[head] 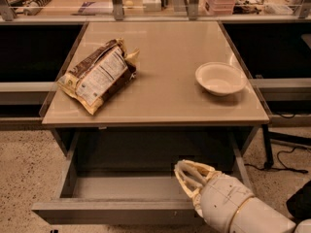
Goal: Open top drawer
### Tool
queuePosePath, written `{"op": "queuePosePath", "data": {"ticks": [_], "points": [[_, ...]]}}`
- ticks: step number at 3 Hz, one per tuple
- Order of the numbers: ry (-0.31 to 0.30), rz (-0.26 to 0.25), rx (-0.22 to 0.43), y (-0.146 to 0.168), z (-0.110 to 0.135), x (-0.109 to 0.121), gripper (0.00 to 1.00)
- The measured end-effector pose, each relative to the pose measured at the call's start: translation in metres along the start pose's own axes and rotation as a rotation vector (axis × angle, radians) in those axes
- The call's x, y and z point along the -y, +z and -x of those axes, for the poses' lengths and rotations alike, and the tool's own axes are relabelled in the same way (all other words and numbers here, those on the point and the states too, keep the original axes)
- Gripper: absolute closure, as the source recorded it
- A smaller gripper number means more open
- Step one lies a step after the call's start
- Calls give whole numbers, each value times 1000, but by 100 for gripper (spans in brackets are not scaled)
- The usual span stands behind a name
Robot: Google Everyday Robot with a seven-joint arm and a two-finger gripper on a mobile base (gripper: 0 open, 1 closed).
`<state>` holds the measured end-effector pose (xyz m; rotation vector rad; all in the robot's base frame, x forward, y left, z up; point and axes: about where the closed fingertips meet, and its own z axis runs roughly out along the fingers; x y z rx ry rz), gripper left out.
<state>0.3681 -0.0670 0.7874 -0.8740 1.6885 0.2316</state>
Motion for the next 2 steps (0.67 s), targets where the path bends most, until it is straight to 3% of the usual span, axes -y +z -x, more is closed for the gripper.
{"op": "queuePosePath", "data": {"ticks": [1,2], "points": [[0,0,0,0,0,0,14],[0,0,0,0,0,0,0]]}}
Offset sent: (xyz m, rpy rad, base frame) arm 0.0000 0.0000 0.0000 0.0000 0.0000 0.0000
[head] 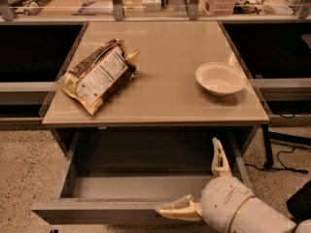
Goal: Open top drawer
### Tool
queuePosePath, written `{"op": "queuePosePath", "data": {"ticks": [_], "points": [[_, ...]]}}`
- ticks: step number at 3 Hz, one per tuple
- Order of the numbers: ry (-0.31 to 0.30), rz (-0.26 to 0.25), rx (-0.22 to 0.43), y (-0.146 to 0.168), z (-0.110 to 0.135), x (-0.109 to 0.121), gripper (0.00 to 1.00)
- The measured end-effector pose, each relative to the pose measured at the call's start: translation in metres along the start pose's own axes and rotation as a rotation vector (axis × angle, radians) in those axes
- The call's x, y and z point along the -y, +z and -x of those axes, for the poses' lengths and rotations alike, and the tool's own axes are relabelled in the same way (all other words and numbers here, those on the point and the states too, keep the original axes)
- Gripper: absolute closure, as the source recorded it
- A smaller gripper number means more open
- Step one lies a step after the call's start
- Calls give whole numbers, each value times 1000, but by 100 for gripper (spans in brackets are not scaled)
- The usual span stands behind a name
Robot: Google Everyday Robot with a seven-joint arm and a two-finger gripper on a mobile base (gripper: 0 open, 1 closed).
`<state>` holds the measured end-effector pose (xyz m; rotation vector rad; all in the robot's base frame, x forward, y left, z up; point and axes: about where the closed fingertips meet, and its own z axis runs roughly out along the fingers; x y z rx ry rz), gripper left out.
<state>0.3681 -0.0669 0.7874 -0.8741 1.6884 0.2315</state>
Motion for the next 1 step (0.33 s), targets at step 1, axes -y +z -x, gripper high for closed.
{"op": "queuePosePath", "data": {"ticks": [1], "points": [[0,0,0,0,0,0,0]]}}
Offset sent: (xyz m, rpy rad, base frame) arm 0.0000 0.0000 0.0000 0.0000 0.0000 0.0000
